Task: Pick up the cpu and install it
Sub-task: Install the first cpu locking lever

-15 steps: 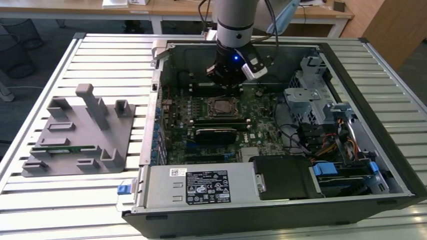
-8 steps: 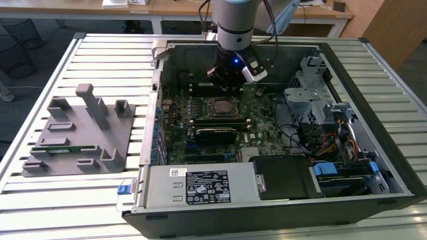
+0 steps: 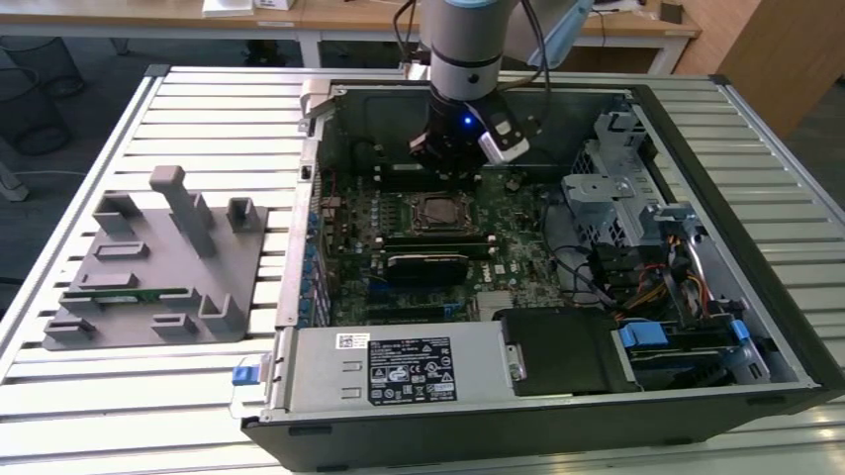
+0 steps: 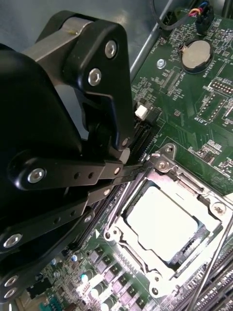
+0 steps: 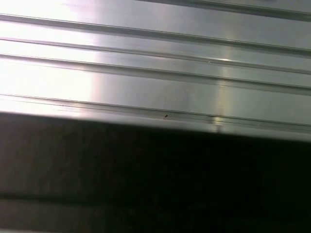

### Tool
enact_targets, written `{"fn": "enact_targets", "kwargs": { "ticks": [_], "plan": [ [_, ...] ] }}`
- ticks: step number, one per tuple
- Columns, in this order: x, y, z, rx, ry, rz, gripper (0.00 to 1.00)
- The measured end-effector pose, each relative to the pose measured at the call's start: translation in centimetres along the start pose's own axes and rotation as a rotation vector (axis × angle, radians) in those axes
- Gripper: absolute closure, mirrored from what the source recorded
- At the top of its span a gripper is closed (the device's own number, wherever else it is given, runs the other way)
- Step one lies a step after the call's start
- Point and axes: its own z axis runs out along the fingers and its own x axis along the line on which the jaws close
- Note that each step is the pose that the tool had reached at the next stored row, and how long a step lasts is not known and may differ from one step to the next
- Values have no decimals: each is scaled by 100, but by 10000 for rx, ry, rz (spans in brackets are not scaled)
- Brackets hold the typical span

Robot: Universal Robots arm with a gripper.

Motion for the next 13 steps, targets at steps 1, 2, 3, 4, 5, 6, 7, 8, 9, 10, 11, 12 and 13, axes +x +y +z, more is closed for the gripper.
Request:
{"fn": "enact_targets", "kwargs": {
  "ticks": [1, 2, 3, 4, 5, 6, 7, 8, 9, 10, 11, 12, 13],
  "plan": [
    [0, 0, -9, -2, 0, 0, 89],
    [-1, 1, -16, -5, 0, 0, 89],
    [-1, 1, -17, -7, -1, 0, 89],
    [-1, 1, -17, -8, -1, 0, 89],
    [-1, 1, -17, -8, -2, 0, 89],
    [-1, 1, -14, -7, -1, 0, 89],
    [0, -1, -10, -1, 0, 0, 89],
    [0, -3, -4, 7, 1, -1, 89],
    [0, -6, 2, 22, 2, -1, 89],
    [1, -8, 10, 43, 4, -1, 89],
    [1, -10, 16, 75, 11, -3, 89],
    [2, -12, 22, 116, 17, -5, 89],
    [1, -12, 30, 135, 17, -6, 89]
  ]
}}
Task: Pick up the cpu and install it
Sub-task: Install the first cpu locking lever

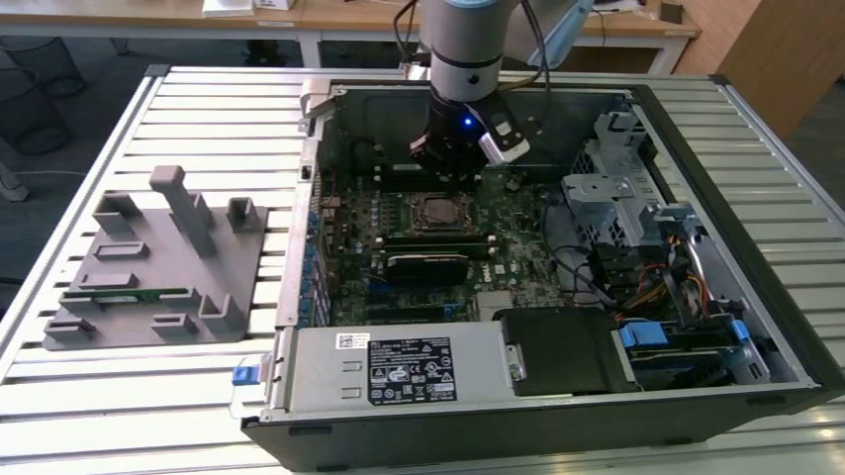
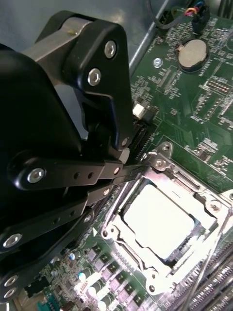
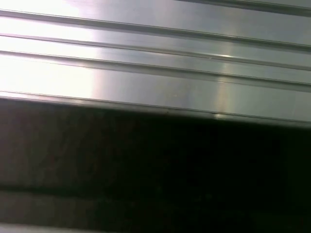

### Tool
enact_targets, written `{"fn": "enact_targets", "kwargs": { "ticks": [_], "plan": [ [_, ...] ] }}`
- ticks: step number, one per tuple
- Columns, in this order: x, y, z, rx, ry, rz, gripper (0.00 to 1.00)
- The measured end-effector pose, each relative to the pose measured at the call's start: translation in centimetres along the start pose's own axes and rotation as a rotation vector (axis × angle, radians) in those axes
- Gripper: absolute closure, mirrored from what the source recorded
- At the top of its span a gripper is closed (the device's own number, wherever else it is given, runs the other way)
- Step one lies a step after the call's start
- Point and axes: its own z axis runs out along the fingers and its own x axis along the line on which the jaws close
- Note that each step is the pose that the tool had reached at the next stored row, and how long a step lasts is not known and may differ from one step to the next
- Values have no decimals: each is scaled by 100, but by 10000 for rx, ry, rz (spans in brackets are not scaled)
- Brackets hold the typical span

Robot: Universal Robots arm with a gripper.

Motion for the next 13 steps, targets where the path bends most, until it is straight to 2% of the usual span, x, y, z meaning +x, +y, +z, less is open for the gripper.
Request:
{"fn": "enact_targets", "kwargs": {
  "ticks": [7, 8, 10, 11, 13],
  "plan": [
    [0, 0, 15, 27, 24, 2, 89],
    [0, 1, 15, -8, 23, 0, 89],
    [-1, 2, 16, -178, 9, 2, 89],
    [-1, 4, 16, -227, 4, 5, 89],
    [-2, 7, -9, -249, -4, 6, 89]
  ]
}}
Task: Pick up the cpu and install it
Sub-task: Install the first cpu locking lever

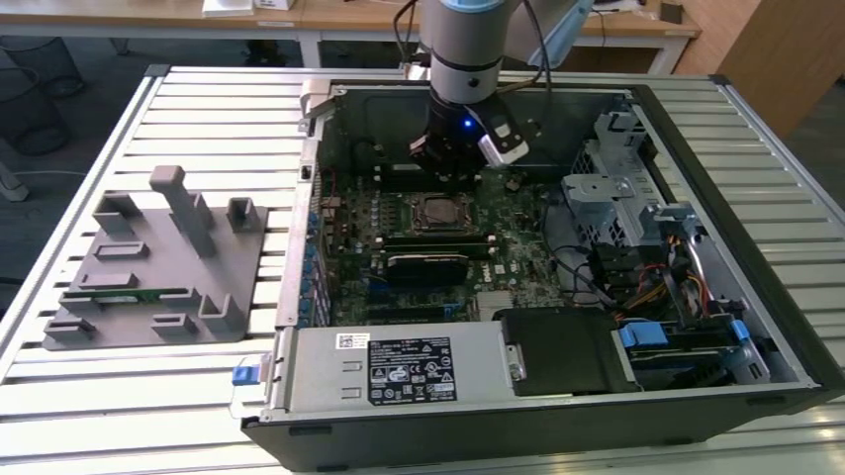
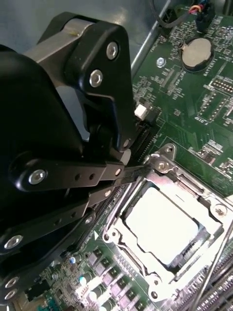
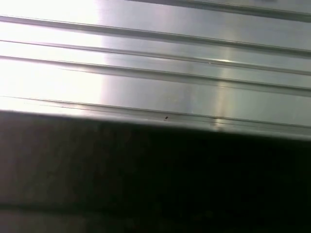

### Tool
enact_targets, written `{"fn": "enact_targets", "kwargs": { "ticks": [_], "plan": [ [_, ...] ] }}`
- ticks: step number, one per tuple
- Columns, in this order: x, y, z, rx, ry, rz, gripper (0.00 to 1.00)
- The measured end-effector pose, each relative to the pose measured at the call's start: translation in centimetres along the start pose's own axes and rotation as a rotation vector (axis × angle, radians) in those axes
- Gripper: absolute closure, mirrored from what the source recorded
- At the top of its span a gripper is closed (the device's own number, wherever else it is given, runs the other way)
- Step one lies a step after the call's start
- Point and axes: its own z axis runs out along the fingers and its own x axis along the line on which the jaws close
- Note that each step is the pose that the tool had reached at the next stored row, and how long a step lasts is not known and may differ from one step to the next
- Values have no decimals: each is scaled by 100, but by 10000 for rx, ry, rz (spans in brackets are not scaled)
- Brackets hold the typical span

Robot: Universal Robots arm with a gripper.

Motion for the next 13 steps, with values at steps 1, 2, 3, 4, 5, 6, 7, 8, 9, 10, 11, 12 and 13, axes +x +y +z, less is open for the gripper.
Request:
{"fn": "enact_targets", "kwargs": {
  "ticks": [1, 2, 3, 4, 5, 6, 7, 8, 9, 10, 11, 12, 13],
  "plan": [
    [-1, 1, -30, 7, 5, 0, 89],
    [-2, 3, -63, 9, 7, -1, 89],
    [-3, 5, -91, 9, 5, -1, 89],
    [-3, 7, -108, 10, 5, -1, 89],
    [-4, 7, -110, 19, 7, -2, 89],
    [-3, 2, -110, 25, 7, -4, 89],
    [-2, -8, -112, 29, 8, -3, 89],
    [-2, -17, -112, 34, 9, -2, 89],
    [-1, -23, -113, 36, 9, -2, 89],
    [-1, -28, -113, 36, 8, -2, 89],
    [0, -32, -113, 37, 9, -3, 89],
    [0, -36, -113, 38, 9, -3, 89],
    [0, -40, -113, 38, 9, -2, 89]
  ]
}}
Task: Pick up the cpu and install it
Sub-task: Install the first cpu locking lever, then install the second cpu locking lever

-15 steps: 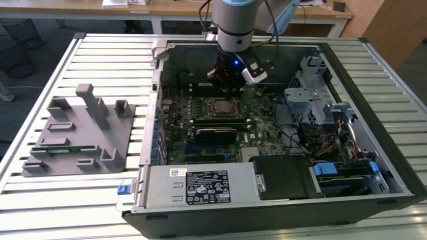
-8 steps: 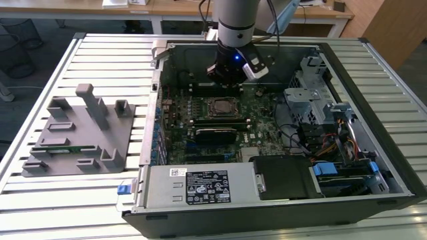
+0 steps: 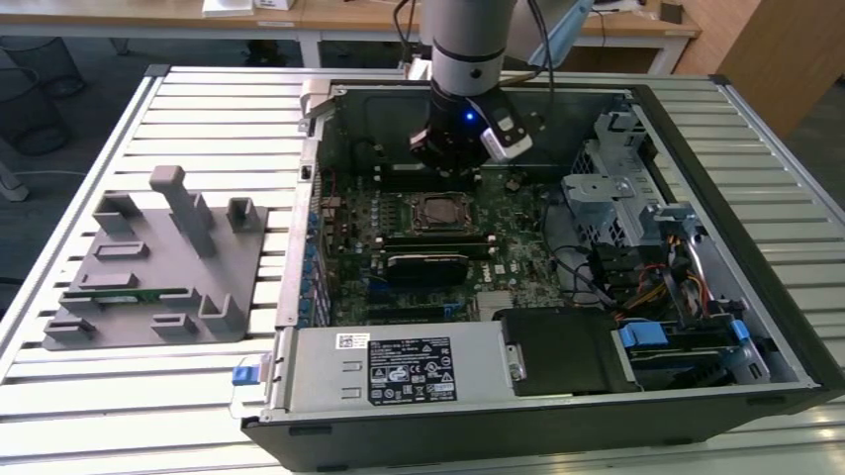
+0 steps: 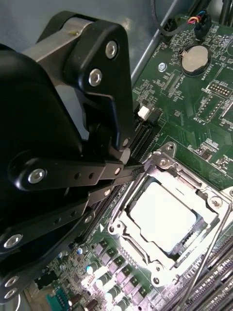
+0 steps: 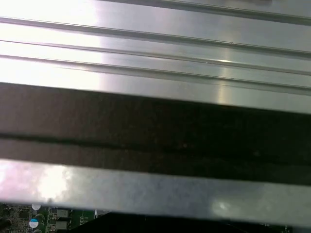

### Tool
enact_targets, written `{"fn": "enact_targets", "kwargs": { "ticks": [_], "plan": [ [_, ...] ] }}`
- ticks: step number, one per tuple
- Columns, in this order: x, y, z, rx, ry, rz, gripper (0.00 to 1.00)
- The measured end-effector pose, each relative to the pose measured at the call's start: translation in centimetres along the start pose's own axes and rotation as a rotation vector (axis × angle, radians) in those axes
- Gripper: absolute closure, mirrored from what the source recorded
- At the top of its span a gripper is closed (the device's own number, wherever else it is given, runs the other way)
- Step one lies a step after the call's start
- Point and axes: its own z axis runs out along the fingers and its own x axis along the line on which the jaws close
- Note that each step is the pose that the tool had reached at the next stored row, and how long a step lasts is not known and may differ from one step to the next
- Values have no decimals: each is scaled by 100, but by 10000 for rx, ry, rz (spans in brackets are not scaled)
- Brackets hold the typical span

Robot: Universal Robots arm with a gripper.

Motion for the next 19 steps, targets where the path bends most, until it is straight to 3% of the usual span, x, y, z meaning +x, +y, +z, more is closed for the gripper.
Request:
{"fn": "enact_targets", "kwargs": {
  "ticks": [10, 19],
  "plan": [
    [3, -38, -1, 0, 0, 0, 89],
    [7, -169, -11, 2, 1, 0, 89]
  ]
}}
